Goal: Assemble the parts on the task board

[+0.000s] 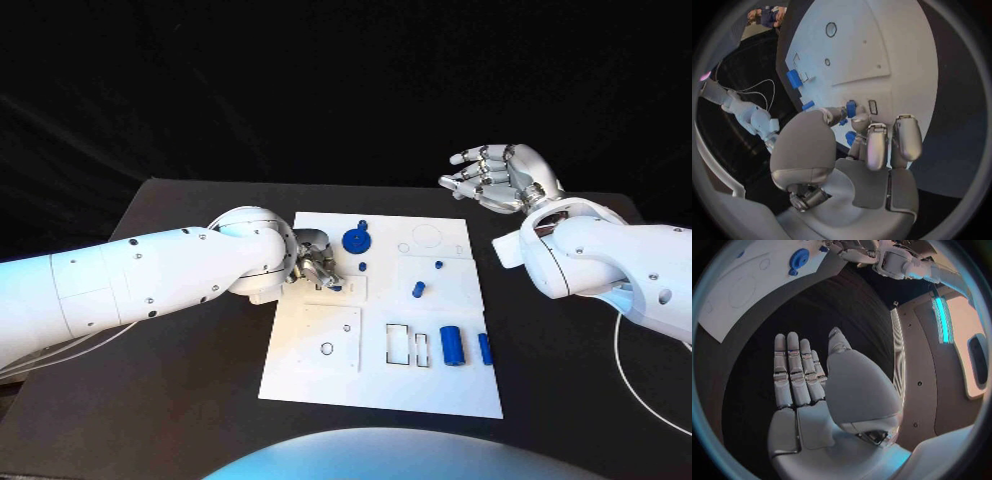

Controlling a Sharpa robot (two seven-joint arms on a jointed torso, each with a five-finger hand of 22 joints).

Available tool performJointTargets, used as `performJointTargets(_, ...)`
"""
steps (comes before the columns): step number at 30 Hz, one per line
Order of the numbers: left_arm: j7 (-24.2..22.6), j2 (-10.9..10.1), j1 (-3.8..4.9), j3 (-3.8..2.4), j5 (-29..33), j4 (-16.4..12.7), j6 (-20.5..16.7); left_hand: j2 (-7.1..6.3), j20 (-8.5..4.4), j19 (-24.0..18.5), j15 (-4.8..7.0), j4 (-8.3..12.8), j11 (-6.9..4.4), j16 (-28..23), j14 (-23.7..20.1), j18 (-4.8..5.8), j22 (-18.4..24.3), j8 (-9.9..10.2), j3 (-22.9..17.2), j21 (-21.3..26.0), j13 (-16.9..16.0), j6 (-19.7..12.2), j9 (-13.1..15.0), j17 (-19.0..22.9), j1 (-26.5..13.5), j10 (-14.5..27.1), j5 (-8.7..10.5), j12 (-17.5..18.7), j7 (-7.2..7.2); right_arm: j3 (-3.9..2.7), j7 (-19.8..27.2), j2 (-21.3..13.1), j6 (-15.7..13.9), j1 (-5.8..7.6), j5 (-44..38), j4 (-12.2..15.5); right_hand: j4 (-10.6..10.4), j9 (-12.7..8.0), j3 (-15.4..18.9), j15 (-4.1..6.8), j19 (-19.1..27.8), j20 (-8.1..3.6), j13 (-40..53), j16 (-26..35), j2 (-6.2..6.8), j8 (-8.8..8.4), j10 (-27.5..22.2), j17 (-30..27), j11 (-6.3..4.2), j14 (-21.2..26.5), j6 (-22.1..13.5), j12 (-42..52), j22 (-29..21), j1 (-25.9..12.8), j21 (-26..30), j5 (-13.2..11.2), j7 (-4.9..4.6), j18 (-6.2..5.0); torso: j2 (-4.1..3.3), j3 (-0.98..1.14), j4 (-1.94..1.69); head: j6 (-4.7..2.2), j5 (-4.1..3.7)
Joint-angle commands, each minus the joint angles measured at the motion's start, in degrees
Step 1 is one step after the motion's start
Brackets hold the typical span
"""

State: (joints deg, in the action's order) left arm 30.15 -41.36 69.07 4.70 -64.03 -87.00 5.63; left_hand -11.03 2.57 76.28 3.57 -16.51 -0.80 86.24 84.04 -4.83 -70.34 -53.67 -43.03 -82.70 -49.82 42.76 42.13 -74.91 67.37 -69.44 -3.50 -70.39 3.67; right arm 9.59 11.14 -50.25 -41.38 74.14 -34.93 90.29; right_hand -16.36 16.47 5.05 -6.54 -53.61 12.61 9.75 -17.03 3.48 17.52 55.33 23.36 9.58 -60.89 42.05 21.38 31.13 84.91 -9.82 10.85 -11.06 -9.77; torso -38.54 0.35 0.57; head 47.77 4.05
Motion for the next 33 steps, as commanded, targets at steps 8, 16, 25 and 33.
performJointTargets(8, 0.2, 0.5, -0.09, 0.06, 0.3, -0.1, 2.2, 0.45, -0.26, 1.8, 0.81, 11.0, -0.46, 0.4, 4.1, 0.96, -1.8, -0.3, -11.1, -0.8, -2.3, 2.2, 0.4, -8.1, -2.6, -2.3, -0.28, -1.6, -0.94, -0.01, 0.6, 0.1, 0.0, -0.03, -0.1, 0.0, 0.0, -0.1, 0.3, -0.04, -0.1, 0.27, -0.3, 0.4, 0.11, 0.41, 0.4, -0.1, 0.14, -0.3, 0.4, -0.3, -0.2, 0.5, 0.4, 0.0, -2.73, -0.62, 0.01, -0.03, 0.00, 0.06, -0.09)
performJointTargets(16, 0.2, 0.6, -0.08, 0.06, 0.3, 0.2, 2.5, 0.06, -0.55, 2.2, 1.18, 10.2, -0.88, 0.4, 4.1, 1.06, -2.2, 0.0, -9.6, -0.9, -2.8, 3.2, 0.5, -8.1, -5.8, -2.9, -0.14, -1.9, -1.48, -0.01, 0.6, 0.1, 0.0, -0.03, -0.1, 0.0, 0.0, -0.1, 0.3, -0.06, -0.1, 0.28, -0.4, 0.5, 0.12, 0.44, 0.5, -0.2, 0.14, -0.2, 0.5, -0.3, -0.3, 0.5, 0.5, -0.1, -2.73, -0.61, 0.00, -0.02, -0.01, 0.10, -0.12)
performJointTargets(25, 0.2, 0.8, -0.08, 0.06, 0.3, 0.4, 2.4, 0.11, -0.66, 2.3, 1.31, 9.6, -1.00, 0.3, 4.1, 1.09, -2.3, 0.2, -8.5, -0.9, -3.1, 3.6, 0.6, -8.1, -7.1, -3.0, -0.01, -2.0, -1.64, -0.01, 0.6, 0.2, 0.0, -0.03, -0.1, 0.0, 0.0, -0.1, 0.4, -0.08, 0.0, 0.30, -0.5, 0.7, 0.15, 0.48, 0.5, -0.2, 0.16, -0.2, 0.5, -0.3, -0.4, 0.4, 0.6, -0.1, -2.73, -0.61, -0.02, 0.00, -0.03, 0.08, -0.15)
performJointTargets(33, 0.1, 0.9, -0.07, 0.06, 0.4, 0.6, 2.5, 0.16, -0.75, 2.3, 1.38, 8.9, -1.10, 0.3, 4.1, 1.10, -2.4, 0.3, -7.3, -0.9, -3.3, 4.0, 0.6, -8.1, -8.2, -3.1, 0.08, -2.1, -1.75, -0.01, 0.6, 0.2, 0.1, -0.03, -0.1, -0.1, 0.0, -0.2, 0.4, -0.13, 0.0, 0.34, -0.8, 1.0, 0.15, 0.53, 0.6, -0.4, 0.17, -0.1, 0.6, -0.3, -0.6, 0.3, 0.7, -0.1, -2.74, -0.60, -0.02, 0.00, -0.01, 0.15, -0.14)
